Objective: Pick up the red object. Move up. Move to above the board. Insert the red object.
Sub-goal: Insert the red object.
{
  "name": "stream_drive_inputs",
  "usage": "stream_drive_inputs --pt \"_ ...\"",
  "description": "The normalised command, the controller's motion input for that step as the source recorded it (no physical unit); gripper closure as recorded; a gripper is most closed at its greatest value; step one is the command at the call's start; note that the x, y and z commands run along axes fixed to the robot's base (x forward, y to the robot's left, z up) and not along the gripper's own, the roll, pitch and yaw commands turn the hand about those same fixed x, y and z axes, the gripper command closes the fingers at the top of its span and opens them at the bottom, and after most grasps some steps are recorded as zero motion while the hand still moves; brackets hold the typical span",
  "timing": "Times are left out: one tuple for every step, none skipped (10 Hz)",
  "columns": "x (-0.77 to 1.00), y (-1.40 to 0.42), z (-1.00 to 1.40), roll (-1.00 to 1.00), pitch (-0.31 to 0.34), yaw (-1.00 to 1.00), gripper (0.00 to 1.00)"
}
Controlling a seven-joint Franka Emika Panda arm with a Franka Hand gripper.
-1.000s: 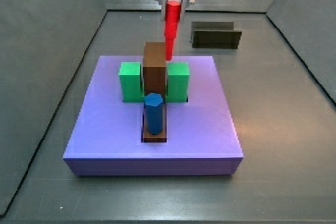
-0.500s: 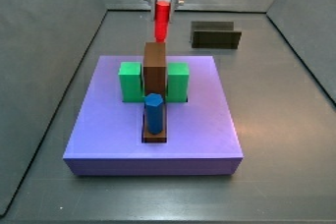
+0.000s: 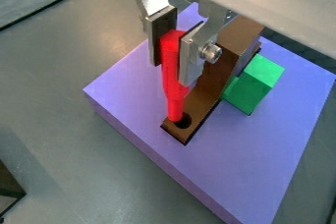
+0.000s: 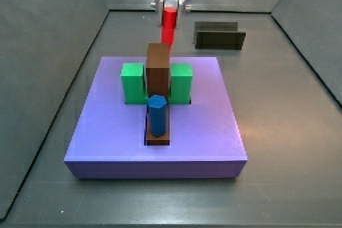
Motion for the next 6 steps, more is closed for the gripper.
stream_drive_inputs --pt "-0.04 0.00 0.07 0.00 0.000 -0.01 1.00" --pt "0.00 0.00 0.08 -0.02 0.000 0.00 1.00" --pt "0.00 0.00 0.03 -0.02 0.000 0.00 1.00" --pt "0.00 0.00 0.08 0.00 -0.006 0.00 1.00" --pt "-0.07 0.00 0.00 0.00 -0.017 0.00 1.00" --pt "-0.13 0.00 0.00 0.00 -0.031 0.00 1.00"
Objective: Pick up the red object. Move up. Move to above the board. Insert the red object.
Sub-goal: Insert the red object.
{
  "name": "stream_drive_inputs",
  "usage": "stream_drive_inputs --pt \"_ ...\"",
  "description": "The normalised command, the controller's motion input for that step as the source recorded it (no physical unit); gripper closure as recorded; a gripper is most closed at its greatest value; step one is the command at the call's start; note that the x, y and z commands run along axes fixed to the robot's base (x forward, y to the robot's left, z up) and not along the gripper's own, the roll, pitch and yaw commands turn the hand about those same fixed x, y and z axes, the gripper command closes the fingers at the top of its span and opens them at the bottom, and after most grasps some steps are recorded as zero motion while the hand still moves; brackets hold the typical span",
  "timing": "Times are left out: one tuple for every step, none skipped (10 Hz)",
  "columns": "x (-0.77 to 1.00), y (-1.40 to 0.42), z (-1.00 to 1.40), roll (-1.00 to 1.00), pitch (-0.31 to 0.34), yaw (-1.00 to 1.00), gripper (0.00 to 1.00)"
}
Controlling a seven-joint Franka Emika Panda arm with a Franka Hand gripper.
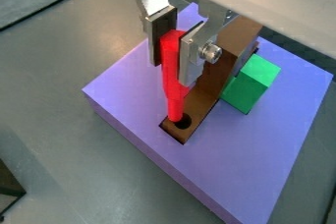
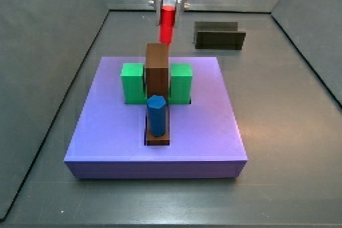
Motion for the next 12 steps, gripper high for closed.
stream_drive_inputs --pt "-0.20 0.00 0.00 0.00 -0.047 0.00 1.00" --pt "-0.16 0.00 0.00 0.00 -0.043 0.00 1.00" --pt "-0.14 0.00 0.00 0.00 -0.034 0.00 1.00" --pt "-0.16 0.00 0.02 0.00 -0.026 0.00 1.00" --pt "-0.11 0.00 0.00 0.00 -0.033 0.00 1.00" --pt "0.00 0.00 0.00 0.00 -0.023 0.00 1.00" --pt "0.00 0.00 0.00 0.00 0.000 0.00 1.00" --pt "0.06 -0.01 0.00 0.03 0.000 0.00 1.00" --pt "0.04 -0.08 0.00 0.04 0.000 0.00 1.00" --pt "0.02 -0.09 0.00 0.06 0.000 0.00 1.00" --pt "0.03 -0.12 0.00 0.06 0.000 0.00 1.00" --pt "0.06 -0.10 0.00 0.04 0.000 0.00 1.00"
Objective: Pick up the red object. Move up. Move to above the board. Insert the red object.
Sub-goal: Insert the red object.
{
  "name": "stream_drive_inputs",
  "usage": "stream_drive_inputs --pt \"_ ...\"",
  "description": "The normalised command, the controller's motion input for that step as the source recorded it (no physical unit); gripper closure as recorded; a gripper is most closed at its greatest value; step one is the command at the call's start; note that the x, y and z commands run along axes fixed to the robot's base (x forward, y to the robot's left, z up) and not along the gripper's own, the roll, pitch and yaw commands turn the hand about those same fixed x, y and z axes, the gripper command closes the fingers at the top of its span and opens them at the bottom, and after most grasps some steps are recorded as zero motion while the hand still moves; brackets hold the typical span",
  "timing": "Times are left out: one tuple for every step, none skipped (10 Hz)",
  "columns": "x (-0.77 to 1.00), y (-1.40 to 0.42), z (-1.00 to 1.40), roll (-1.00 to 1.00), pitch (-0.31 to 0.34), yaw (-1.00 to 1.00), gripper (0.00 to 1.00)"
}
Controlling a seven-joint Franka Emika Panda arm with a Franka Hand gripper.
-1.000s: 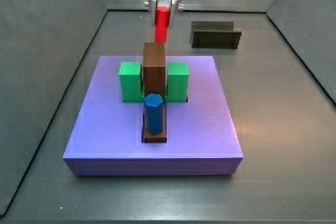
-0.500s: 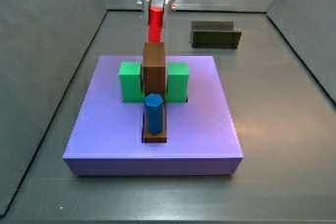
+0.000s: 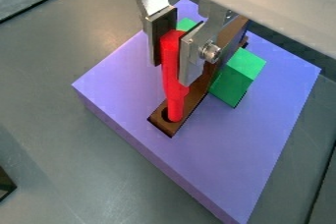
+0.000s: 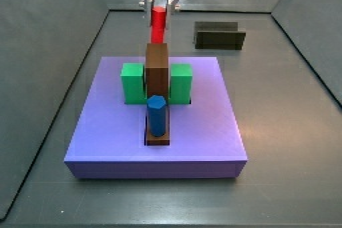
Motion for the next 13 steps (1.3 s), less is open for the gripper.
stream_drive_inputs --pt "0.15 0.00 0.00 0.05 0.000 0.00 1.00" --pt "0.16 0.00 0.00 0.07 0.000 0.00 1.00" --pt "0.00 0.00 0.00 0.10 0.000 0.00 1.00" --pt "0.00 0.00 0.00 0.10 0.000 0.00 1.00" --pt "0.04 0.00 0.00 0.08 0.000 0.00 1.00" --pt "0.02 0.00 0.00 0.08 0.000 0.00 1.00" --pt "0.07 0.00 -0.03 0.03 0.000 0.04 1.00" --pt "0.04 0.00 -0.09 0.01 0.000 0.03 1.00" --pt "0.03 0.00 -0.11 0.00 -0.001 0.01 1.00" --pt "0.05 0.00 -0.12 0.00 0.000 0.01 1.00" --pt "0.06 0.00 -0.14 0.00 -0.003 0.02 1.00" --pt "0.02 0.00 -0.19 0.00 -0.019 0.02 1.00" --pt "0.04 0.00 -0.19 0.01 -0.016 0.03 1.00"
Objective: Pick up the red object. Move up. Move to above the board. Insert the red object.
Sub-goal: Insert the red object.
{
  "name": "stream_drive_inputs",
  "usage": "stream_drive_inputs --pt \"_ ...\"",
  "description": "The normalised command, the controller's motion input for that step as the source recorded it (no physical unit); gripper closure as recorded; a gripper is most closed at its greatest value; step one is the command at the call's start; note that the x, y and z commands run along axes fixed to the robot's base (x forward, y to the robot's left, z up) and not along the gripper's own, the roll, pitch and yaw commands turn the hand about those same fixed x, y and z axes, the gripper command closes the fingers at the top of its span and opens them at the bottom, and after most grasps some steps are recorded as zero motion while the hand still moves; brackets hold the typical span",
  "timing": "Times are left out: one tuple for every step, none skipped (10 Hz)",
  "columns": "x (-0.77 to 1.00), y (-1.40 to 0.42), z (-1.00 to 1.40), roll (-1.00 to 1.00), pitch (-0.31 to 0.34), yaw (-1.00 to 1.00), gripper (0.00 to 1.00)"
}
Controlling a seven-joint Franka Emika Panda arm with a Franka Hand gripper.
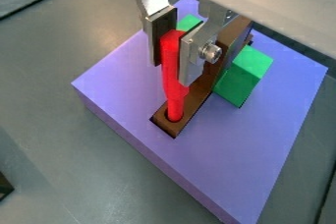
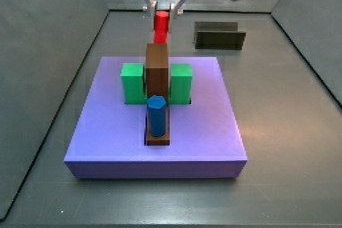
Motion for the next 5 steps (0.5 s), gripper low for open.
stream_drive_inputs --pt "0.13 0.00 -0.13 0.04 -0.007 0.06 1.00" --pt "0.13 0.00 -0.03 0.07 0.000 0.07 1.00" --pt "0.10 0.00 0.00 0.11 0.000 0.08 1.00" --pt "0.09 0.00 0.00 0.13 0.000 0.09 1.00" --pt "0.04 0.00 -0.01 0.11 0.000 0.10 1.00"
